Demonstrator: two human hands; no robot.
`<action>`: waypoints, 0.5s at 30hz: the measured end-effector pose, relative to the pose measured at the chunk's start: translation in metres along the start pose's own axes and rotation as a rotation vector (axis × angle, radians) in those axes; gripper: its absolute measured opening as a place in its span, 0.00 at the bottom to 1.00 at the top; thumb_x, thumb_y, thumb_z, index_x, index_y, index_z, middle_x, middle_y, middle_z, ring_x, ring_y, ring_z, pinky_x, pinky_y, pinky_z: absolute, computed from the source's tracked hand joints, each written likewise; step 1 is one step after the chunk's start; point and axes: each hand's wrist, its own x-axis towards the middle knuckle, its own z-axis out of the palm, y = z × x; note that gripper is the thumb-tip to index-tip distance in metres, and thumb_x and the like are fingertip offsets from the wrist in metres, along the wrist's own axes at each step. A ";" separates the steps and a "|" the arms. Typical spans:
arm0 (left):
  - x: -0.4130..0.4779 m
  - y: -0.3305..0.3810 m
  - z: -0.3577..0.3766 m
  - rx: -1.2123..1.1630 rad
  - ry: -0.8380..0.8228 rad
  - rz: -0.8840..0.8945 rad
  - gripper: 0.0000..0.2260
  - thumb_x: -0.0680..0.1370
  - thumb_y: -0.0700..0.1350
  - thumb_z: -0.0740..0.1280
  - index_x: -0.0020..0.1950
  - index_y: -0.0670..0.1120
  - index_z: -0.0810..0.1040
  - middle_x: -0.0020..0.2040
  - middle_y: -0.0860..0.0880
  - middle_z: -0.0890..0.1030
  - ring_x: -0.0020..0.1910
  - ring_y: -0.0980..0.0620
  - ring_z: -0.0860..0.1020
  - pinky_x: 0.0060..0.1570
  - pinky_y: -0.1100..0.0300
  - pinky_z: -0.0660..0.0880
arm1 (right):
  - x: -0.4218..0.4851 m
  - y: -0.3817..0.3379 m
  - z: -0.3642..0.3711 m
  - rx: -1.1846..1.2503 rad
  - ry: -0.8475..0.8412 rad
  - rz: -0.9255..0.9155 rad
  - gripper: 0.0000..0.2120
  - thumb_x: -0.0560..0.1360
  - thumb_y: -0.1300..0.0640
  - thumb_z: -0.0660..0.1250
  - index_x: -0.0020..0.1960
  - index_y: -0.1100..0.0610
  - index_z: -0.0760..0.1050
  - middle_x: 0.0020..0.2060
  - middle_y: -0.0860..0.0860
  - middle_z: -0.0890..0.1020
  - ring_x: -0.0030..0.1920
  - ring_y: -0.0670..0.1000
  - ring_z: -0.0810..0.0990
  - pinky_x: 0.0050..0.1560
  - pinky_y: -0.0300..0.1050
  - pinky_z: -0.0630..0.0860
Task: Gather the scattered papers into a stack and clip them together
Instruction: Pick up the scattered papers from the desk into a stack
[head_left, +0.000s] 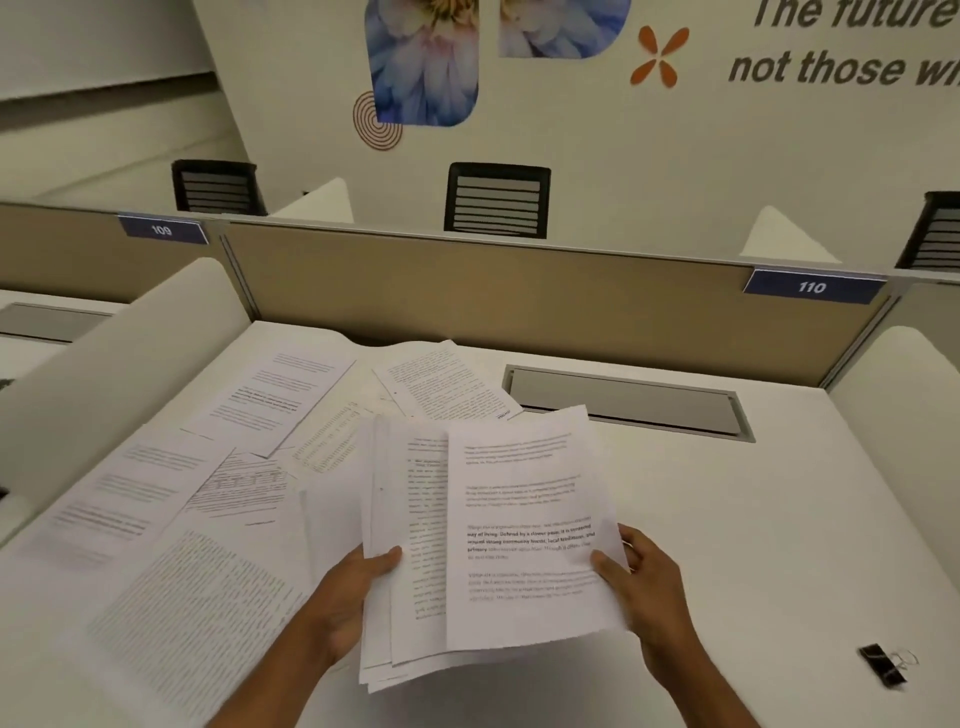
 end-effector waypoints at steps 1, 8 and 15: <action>-0.002 0.003 -0.002 -0.006 -0.020 0.002 0.17 0.82 0.40 0.67 0.71 0.46 0.76 0.65 0.40 0.83 0.63 0.34 0.81 0.66 0.30 0.73 | -0.001 0.000 0.011 -0.034 -0.022 -0.014 0.13 0.76 0.64 0.71 0.55 0.49 0.80 0.47 0.45 0.88 0.44 0.48 0.88 0.40 0.41 0.83; -0.011 0.018 -0.032 0.013 -0.074 0.047 0.17 0.82 0.43 0.66 0.71 0.45 0.76 0.65 0.40 0.83 0.63 0.35 0.82 0.66 0.31 0.73 | -0.011 0.003 0.073 -0.202 -0.055 -0.084 0.11 0.77 0.59 0.70 0.58 0.48 0.78 0.53 0.43 0.85 0.52 0.48 0.84 0.48 0.43 0.81; -0.015 0.031 -0.069 0.018 -0.131 0.022 0.19 0.81 0.43 0.67 0.72 0.43 0.76 0.65 0.39 0.83 0.64 0.35 0.81 0.68 0.33 0.72 | -0.016 0.002 0.120 -0.032 -0.133 0.206 0.20 0.73 0.55 0.77 0.62 0.53 0.75 0.54 0.53 0.86 0.50 0.56 0.87 0.51 0.55 0.85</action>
